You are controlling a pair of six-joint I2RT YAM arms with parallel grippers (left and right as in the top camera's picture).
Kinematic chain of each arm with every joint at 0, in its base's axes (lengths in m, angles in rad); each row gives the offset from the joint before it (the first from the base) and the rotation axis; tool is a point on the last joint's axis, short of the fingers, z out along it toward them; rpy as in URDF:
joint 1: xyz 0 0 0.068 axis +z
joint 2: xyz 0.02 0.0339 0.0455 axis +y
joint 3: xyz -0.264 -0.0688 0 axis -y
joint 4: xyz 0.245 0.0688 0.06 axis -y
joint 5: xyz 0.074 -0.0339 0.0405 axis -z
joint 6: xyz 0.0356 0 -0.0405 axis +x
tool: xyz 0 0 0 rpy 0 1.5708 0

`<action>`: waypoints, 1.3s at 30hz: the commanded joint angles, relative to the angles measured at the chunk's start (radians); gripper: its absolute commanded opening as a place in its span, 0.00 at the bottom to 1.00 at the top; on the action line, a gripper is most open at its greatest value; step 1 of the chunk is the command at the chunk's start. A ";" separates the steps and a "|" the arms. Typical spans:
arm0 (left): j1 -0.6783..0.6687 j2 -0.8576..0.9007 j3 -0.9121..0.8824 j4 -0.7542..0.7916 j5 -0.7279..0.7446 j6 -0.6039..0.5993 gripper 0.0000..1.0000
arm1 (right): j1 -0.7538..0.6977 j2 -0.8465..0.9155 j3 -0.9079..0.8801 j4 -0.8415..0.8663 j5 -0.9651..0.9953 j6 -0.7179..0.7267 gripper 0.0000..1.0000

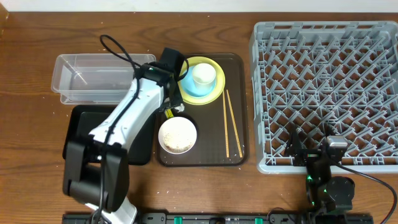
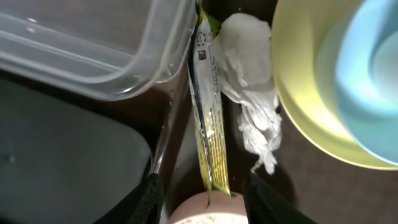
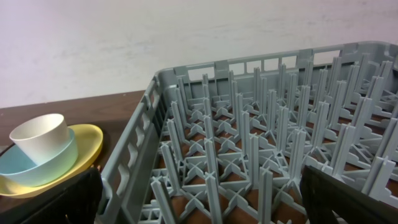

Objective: Sort waste into correct bins and load items into the dishwasher rack
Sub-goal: 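Reach the left gripper to the yellow snack wrapper on the brown tray, then grasp the wrapper with the left gripper and drop it into the clear bin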

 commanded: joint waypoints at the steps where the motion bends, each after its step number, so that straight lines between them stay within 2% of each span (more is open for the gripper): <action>1: -0.002 0.038 -0.005 0.006 -0.026 -0.020 0.45 | 0.005 -0.002 -0.001 -0.003 0.006 0.008 0.99; 15: -0.002 0.177 -0.006 0.039 -0.025 -0.024 0.44 | 0.005 -0.002 -0.001 -0.003 0.006 0.008 0.99; 19: -0.002 0.178 -0.005 0.047 -0.023 -0.024 0.36 | 0.005 -0.002 -0.001 -0.003 0.006 0.007 0.99; 27: -0.002 0.126 -0.002 0.050 -0.023 -0.024 0.10 | 0.005 -0.002 -0.001 -0.003 0.006 0.008 0.99; 30: -0.002 0.067 -0.002 0.049 -0.023 -0.024 0.06 | 0.005 -0.002 -0.001 -0.003 0.006 0.008 0.99; 39: 0.003 -0.151 -0.002 0.068 -0.038 -0.023 0.06 | 0.005 -0.002 -0.001 -0.003 0.006 0.007 0.99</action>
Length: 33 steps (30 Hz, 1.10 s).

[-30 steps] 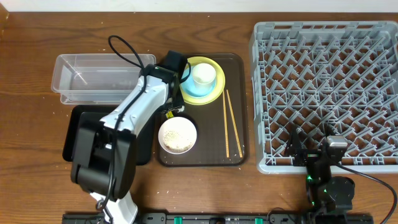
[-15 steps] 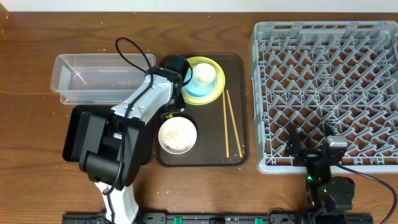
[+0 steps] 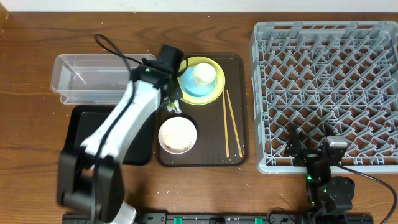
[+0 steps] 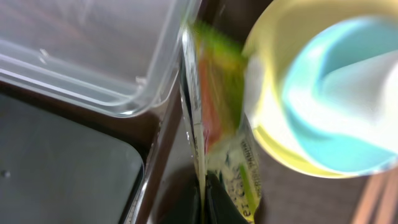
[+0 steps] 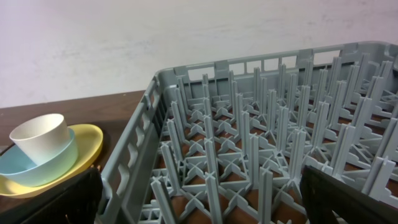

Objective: Sort waste into correct bins and load items into the dishwasher rack
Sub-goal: 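Grasp the wrapper with the left gripper and drop it into the clear bin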

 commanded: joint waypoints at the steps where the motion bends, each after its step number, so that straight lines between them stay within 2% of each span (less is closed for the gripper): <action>1: 0.007 -0.070 -0.002 0.016 -0.041 -0.001 0.06 | 0.005 -0.002 -0.001 -0.003 0.006 0.008 0.99; 10: 0.078 -0.111 -0.002 0.105 -0.200 -0.002 0.06 | 0.005 -0.002 -0.001 -0.003 0.006 0.008 0.99; 21: 0.243 -0.064 -0.002 0.202 -0.206 -0.035 0.07 | 0.005 -0.002 -0.001 -0.003 0.006 0.007 0.99; 25: 0.284 0.002 -0.002 0.212 -0.205 -0.051 0.11 | 0.005 -0.002 -0.001 -0.003 0.006 0.007 0.99; 28: 0.304 0.074 -0.002 0.232 -0.205 -0.050 0.17 | 0.005 -0.002 -0.001 -0.003 0.006 0.008 0.99; 31: 0.312 0.124 -0.002 0.263 -0.205 -0.032 0.43 | 0.005 -0.002 -0.001 -0.003 0.006 0.008 0.99; 33: 0.316 0.129 -0.002 0.286 -0.204 0.005 0.56 | 0.005 -0.002 -0.001 -0.003 0.006 0.008 0.99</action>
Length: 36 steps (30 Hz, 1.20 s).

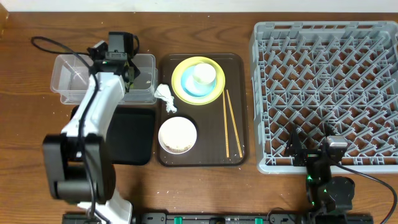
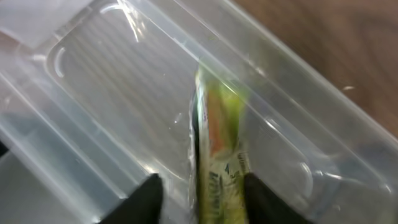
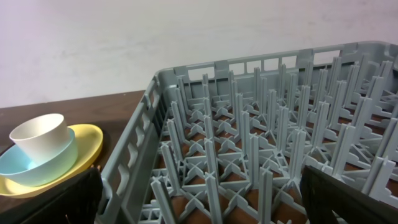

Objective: Sort waste into correct bins and load items into the dishwasher rack
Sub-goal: 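Grasp the wrapper with the left gripper and drop it into the clear bin, then move the left gripper back to the crumpled white tissue and grasp it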

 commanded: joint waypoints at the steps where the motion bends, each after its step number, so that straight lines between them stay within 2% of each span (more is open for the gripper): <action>1: 0.007 -0.001 -0.001 0.031 -0.013 0.042 0.62 | 0.005 -0.002 -0.001 -0.003 0.006 0.007 0.99; 5: 0.004 -0.065 0.025 0.046 0.044 0.082 0.65 | 0.005 -0.002 -0.001 -0.003 0.006 0.008 0.99; 9: -0.002 -0.192 0.028 -0.003 0.270 0.085 0.61 | 0.005 -0.002 -0.001 -0.003 0.006 0.007 0.99; 11: -0.010 -0.247 0.028 -0.051 0.390 0.085 0.52 | 0.005 -0.002 -0.001 -0.003 0.006 0.008 0.99; 12: -0.018 -0.272 0.028 -0.083 0.441 0.084 0.43 | 0.005 -0.002 -0.001 -0.003 0.006 0.007 0.99; 14: -0.041 -0.306 0.028 -0.150 0.500 0.084 0.35 | 0.005 -0.002 -0.001 -0.003 0.006 0.007 0.99; 16: -0.079 -0.320 0.028 -0.236 0.507 0.085 0.13 | 0.005 -0.002 -0.001 -0.003 0.006 0.008 0.99; 17: -0.101 -0.319 0.025 -0.276 0.503 0.085 0.06 | 0.005 -0.002 -0.001 -0.003 0.006 0.008 0.99; 20: -0.170 -0.311 -0.008 -0.335 0.476 0.085 0.06 | 0.005 -0.002 -0.001 -0.003 0.006 0.008 0.99; 24: -0.272 -0.298 -0.091 -0.304 0.329 0.084 0.08 | 0.005 -0.002 -0.001 -0.003 0.006 0.007 0.99; 26: -0.308 -0.291 -0.138 -0.251 0.277 0.085 0.17 | 0.005 -0.002 -0.001 -0.003 0.006 0.008 0.99; 27: -0.326 -0.286 -0.166 -0.217 0.257 0.084 0.32 | 0.005 -0.002 -0.001 -0.003 0.006 0.008 0.99; 29: -0.340 -0.279 -0.198 -0.175 0.241 0.085 0.40 | 0.005 -0.002 -0.001 -0.003 0.006 0.008 0.99; 32: -0.346 -0.266 -0.249 -0.093 0.228 0.085 0.44 | 0.005 -0.002 -0.001 -0.003 0.006 0.007 0.99; 36: -0.346 -0.245 -0.289 -0.012 0.224 0.085 0.44 | 0.005 -0.002 -0.001 -0.003 0.006 0.007 0.99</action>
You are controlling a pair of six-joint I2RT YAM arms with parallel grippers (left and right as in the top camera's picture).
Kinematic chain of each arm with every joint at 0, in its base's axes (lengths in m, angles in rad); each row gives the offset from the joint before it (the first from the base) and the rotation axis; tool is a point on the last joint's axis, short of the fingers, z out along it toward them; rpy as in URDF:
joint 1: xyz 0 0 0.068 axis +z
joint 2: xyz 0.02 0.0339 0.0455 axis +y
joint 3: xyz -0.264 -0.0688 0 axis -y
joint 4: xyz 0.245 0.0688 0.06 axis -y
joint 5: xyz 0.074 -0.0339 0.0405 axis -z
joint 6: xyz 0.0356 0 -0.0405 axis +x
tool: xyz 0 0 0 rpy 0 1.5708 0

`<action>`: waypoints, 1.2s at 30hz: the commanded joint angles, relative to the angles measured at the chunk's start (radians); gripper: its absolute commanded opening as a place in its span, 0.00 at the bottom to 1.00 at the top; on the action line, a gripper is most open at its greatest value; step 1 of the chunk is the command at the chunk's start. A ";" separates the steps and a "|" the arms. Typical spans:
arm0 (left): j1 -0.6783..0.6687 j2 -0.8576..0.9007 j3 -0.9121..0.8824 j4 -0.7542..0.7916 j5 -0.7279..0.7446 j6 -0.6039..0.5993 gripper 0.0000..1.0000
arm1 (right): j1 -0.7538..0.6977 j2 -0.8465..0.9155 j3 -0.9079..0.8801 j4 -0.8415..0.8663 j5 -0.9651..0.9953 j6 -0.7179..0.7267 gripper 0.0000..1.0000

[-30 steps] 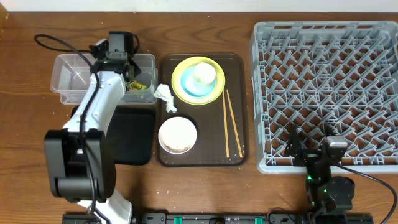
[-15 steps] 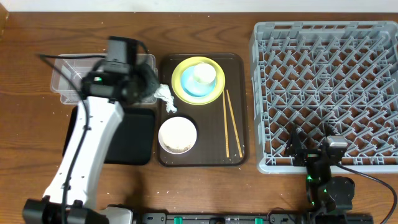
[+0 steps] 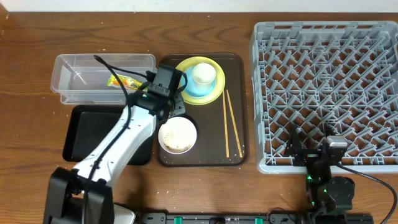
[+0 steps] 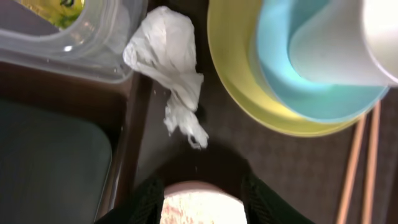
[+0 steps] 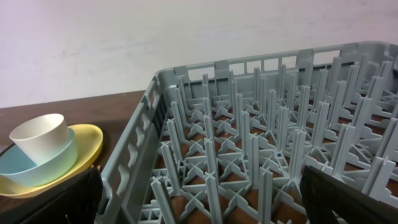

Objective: Sort waste into correct bins and load items into the dishwasher rack
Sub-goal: 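Move the left gripper back to the crumpled white tissue and grasp it, then carry the tissue with the left gripper and release it into the clear bin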

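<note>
A yellow-green wrapper (image 3: pixel 124 81) lies in the clear plastic bin (image 3: pixel 68 90). My left gripper (image 4: pixel 202 205) is open over the left side of the brown tray (image 3: pixel 239 112), nothing between its fingers (image 4: pixel 148 200). Just ahead of it lies a crumpled white napkin (image 4: pixel 169 74); below it is the white bowl of food (image 3: pixel 178 135). A white cup (image 3: pixel 203 74) sits in a blue bowl (image 4: pixel 298 93) on a yellow plate (image 3: pixel 214 93). Two chopsticks (image 3: pixel 231 121) lie on the tray. My right gripper (image 5: pixel 199 199) rests open at the grey dishwasher rack (image 3: pixel 323 87).
A black bin (image 3: pixel 93 134) stands in front of the clear bin, left of the tray. The left arm (image 3: pixel 121 140) reaches across the black bin. The rack fills the right side of the wooden table (image 3: pixel 31 43).
My left gripper was over the clear bin with the wrapper between its fingers. The wrapper now lies in that bin, and the gripper is open over the tray by the napkin.
My left gripper stood open around the wrapper at the tray's left edge, beside the napkin. Then it was shut on the wrapper, lifted. Then the wrapper was over the clear bin, where it now lies. The right arm stayed still.
</note>
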 commanded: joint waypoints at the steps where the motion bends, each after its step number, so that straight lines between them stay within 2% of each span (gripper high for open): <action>1: 0.000 0.023 -0.018 0.031 -0.040 0.006 0.44 | 0.005 -0.002 -0.001 -0.003 0.006 0.007 0.99; 10: -0.001 0.150 -0.019 0.121 -0.078 0.007 0.43 | 0.005 -0.002 -0.001 -0.003 0.006 0.008 0.99; 26: -0.001 0.289 -0.019 0.180 -0.096 0.007 0.42 | 0.005 -0.002 -0.001 -0.003 0.006 0.008 0.99; 31: -0.001 0.285 -0.016 0.196 -0.095 0.006 0.12 | 0.005 -0.002 -0.001 -0.003 0.006 0.008 0.99; 33: -0.002 0.270 -0.011 0.197 -0.094 0.006 0.07 | 0.005 -0.002 -0.001 -0.003 0.006 0.008 0.99; 36: -0.002 0.214 -0.001 0.186 -0.078 0.006 0.06 | 0.005 -0.002 -0.001 -0.003 0.006 0.007 0.99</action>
